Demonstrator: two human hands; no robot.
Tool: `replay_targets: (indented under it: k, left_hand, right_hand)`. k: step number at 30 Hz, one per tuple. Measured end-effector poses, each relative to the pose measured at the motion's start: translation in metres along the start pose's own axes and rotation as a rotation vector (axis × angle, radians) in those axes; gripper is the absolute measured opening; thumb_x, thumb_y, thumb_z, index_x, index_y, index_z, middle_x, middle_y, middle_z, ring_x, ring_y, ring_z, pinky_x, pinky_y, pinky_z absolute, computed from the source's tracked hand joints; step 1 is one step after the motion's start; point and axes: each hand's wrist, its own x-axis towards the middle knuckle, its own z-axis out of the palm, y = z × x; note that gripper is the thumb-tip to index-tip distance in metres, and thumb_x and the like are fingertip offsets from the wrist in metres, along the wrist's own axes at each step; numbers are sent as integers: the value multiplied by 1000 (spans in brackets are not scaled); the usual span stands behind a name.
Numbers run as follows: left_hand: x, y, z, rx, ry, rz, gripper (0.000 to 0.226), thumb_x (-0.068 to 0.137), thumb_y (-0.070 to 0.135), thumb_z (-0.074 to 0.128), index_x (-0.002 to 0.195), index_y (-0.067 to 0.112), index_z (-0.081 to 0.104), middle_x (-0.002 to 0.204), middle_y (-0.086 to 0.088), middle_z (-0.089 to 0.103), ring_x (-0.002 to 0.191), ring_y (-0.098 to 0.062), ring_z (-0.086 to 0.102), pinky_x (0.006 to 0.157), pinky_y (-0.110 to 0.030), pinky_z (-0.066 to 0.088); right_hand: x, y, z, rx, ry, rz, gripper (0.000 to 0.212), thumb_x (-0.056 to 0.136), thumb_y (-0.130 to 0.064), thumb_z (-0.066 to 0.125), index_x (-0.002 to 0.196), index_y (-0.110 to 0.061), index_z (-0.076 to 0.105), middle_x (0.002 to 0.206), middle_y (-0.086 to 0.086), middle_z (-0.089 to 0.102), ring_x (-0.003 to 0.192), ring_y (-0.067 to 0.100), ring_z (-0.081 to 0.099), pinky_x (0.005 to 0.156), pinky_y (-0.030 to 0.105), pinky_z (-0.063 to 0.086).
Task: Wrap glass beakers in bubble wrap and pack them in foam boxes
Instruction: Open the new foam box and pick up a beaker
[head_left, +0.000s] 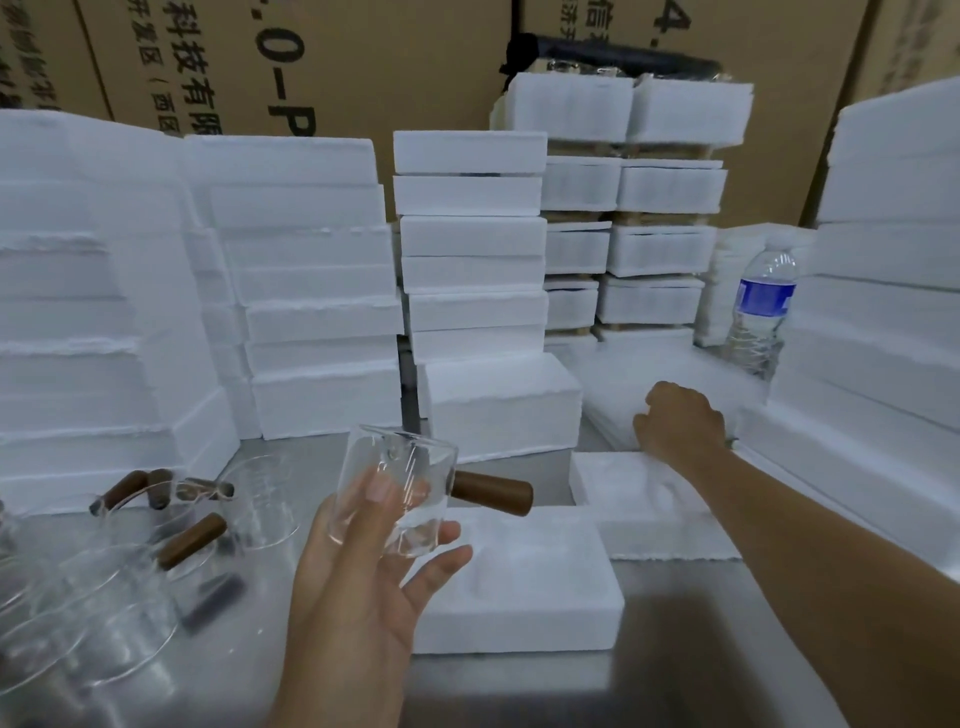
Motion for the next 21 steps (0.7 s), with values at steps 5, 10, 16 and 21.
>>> replay_targets:
  k: [5,10,16,21]
  left_hand:
    - [-1,1,4,0,1,-20,36,60,30,64,92,15,63,73,-4,72,50,-21,65,44,-29,53]
    - [-3,3,4,-6,-18,-18,44,54,35,66,94,15,63,77,-5,72,53,-21,66,46,-30,54]
    - [-10,10,5,-62,-53,-30,35,63,34,63,92,15,64,84,-6,71,59,-20,66,52,-28,55]
    - [-14,24,2,-191,-151,-85,45,58,39,76,95,14,66,93,-9,68,66,-21,66,56,-29,56]
  right_hand:
    - [3,1,2,-68,147,4,22,93,-10,41,99,-7,61,101,11,65,96,28,57,75,30,37]
    - [0,-10,-16,296,450,-43,26,96,-22,46,103,-4,64,103,15,65,100,33,56,82,40,45]
    - [-42,-42,-62,828,422,-426,14,93,-26,57,83,-16,55,80,-11,57,83,8,55,69,6,38]
    - [-125,-51,-78,628,35,-888,8,88,-33,57,85,-25,57,94,-13,64,90,-2,56,83,12,41]
